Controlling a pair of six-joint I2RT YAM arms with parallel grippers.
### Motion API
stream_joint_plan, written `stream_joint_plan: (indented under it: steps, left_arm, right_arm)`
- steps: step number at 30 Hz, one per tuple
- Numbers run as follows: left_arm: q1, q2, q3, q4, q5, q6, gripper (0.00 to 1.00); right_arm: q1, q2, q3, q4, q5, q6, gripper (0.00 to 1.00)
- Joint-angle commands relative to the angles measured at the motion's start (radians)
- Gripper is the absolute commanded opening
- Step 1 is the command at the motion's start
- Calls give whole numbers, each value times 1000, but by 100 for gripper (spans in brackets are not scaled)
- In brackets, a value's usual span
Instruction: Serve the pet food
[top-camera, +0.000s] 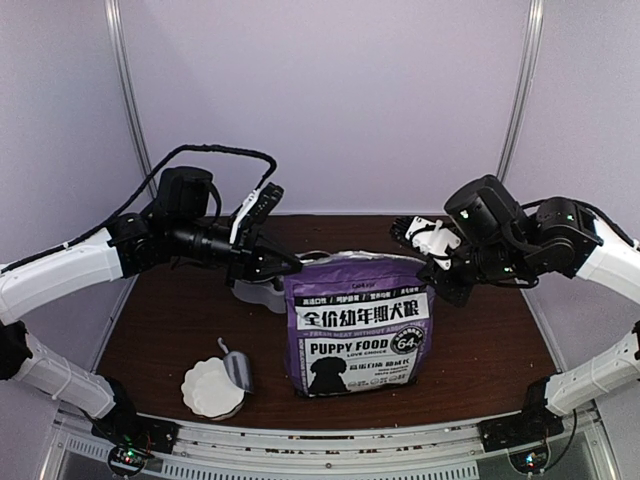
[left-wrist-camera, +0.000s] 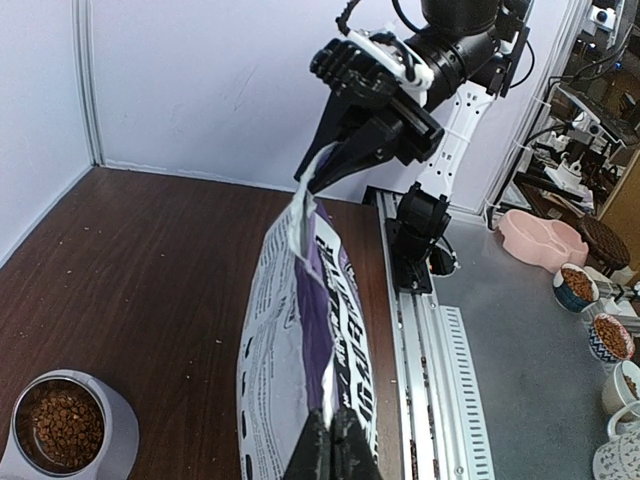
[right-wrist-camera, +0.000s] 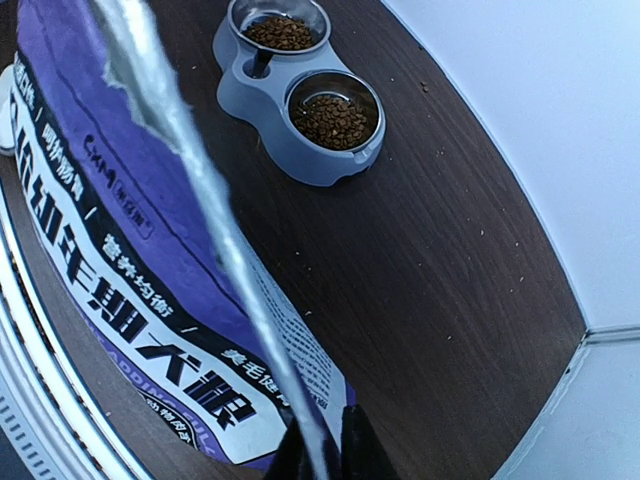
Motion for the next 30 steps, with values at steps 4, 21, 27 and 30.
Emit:
stream_joint_plan:
  steps: [4, 21, 27, 30]
  left_arm:
    - [24, -50, -5, 27, 33, -2, 0]
    - [32, -52, -8, 30, 35, -6, 0]
    - [35, -53, -5, 24, 32, -5, 0]
    - [46, -61, 0, 4, 26, 9, 0]
  right_arm:
    - [-32, -36, -23, -56, 91, 31, 3]
    - [-37, -52, -30, -45, 75, 28, 0]
    - [-38, -61, -33, -26, 55, 27, 2]
    - [-54, -88, -62, 30, -2, 24, 33]
